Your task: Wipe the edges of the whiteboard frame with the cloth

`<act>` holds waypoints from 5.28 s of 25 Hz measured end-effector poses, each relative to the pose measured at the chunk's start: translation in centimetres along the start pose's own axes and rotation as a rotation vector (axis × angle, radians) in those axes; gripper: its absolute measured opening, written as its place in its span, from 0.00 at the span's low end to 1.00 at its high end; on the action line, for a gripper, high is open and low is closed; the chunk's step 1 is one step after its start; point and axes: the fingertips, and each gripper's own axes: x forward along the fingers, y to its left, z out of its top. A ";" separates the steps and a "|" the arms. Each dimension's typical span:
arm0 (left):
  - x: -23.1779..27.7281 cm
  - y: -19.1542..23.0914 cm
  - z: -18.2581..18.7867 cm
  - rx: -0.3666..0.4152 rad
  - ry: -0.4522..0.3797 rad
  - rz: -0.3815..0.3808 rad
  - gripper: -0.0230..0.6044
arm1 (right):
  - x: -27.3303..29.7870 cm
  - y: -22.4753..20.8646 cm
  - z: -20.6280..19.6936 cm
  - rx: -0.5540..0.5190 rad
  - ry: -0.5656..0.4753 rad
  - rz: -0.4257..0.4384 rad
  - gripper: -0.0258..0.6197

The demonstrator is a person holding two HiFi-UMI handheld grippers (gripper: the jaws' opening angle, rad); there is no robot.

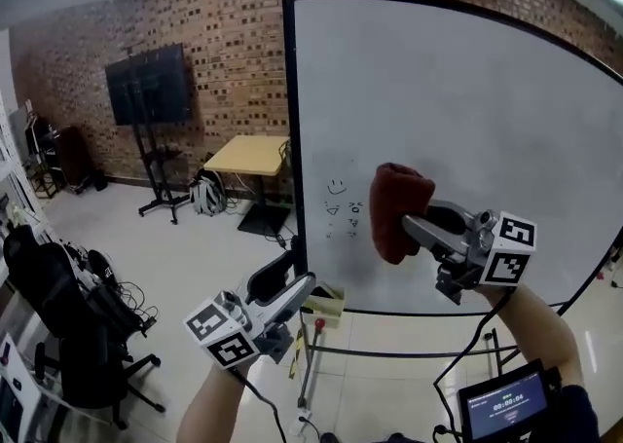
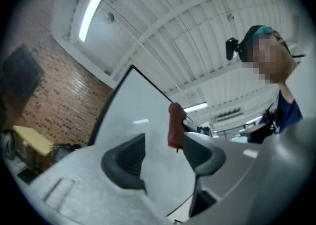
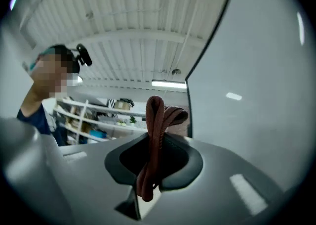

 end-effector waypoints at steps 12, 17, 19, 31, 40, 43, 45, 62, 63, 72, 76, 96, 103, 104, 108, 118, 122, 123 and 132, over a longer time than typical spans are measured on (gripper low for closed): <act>-6.7 10.5 3.9 0.336 0.046 0.579 0.04 | 14.5 -6.5 26.9 -1.220 0.342 -0.371 0.13; -3.2 10.3 9.4 0.469 -0.001 0.557 0.04 | 23.2 -6.9 28.9 -1.550 0.565 -0.464 0.13; -2.0 10.3 11.1 0.496 -0.015 0.540 0.04 | 25.2 -8.0 28.5 -1.610 0.672 -0.487 0.13; 8.8 10.6 22.3 0.653 -0.038 0.474 0.04 | 27.5 -12.8 24.8 -1.614 0.964 -0.501 0.13; 14.4 9.2 20.7 0.599 -0.056 0.336 0.04 | 23.9 -14.5 24.0 -1.559 1.037 -0.531 0.13; 15.5 9.4 19.7 0.574 -0.058 0.315 0.04 | 22.0 -15.2 24.5 -1.546 1.043 -0.549 0.13; 16.2 9.2 19.1 0.561 -0.059 0.294 0.04 | 20.5 -15.4 24.6 -1.531 1.057 -0.558 0.13; 22.6 3.2 15.3 0.522 -0.012 0.204 0.04 | 9.5 -17.3 27.7 -1.444 1.089 -0.620 0.13; 22.8 3.1 15.3 0.521 -0.008 0.206 0.04 | 9.1 -17.4 28.0 -1.443 1.091 -0.620 0.13; 28.5 -2.7 11.7 0.527 0.012 0.182 0.04 | -0.7 -19.4 29.7 -1.411 1.081 -0.650 0.13; 29.1 -3.1 9.8 0.520 0.024 0.160 0.04 | -2.8 -20.3 29.0 -1.389 1.080 -0.676 0.13; 40.7 -11.1 1.5 0.473 0.092 -0.019 0.04 | -19.8 -24.7 33.1 -1.243 1.060 -0.757 0.13; 43.7 -12.4 2.0 0.458 0.090 -0.115 0.04 | -24.9 -25.8 34.8 -1.217 1.105 -0.879 0.13; 44.1 -12.8 1.8 0.449 0.094 -0.129 0.04 | -25.9 -25.9 35.1 -1.210 1.105 -0.896 0.13; 46.0 -15.4 0.2 0.435 0.106 -0.174 0.04 | -30.6 -26.6 36.4 -1.186 1.104 -0.952 0.13; 52.3 -21.4 -2.2 0.462 0.104 -0.171 0.04 | -40.2 -28.5 38.5 -1.184 1.112 -0.946 0.13; 55.4 -24.1 -4.4 0.454 0.119 -0.160 0.04 | -43.2 -29.4 39.1 -1.208 1.109 -0.904 0.13; 55.6 -24.4 -4.9 0.456 0.120 -0.162 0.04 | -43.5 -29.4 38.8 -1.214 1.107 -0.896 0.13; 55.4 -25.8 -10.3 0.427 0.123 -0.198 0.04 | -45.5 -29.2 35.9 -1.245 1.117 -0.883 0.13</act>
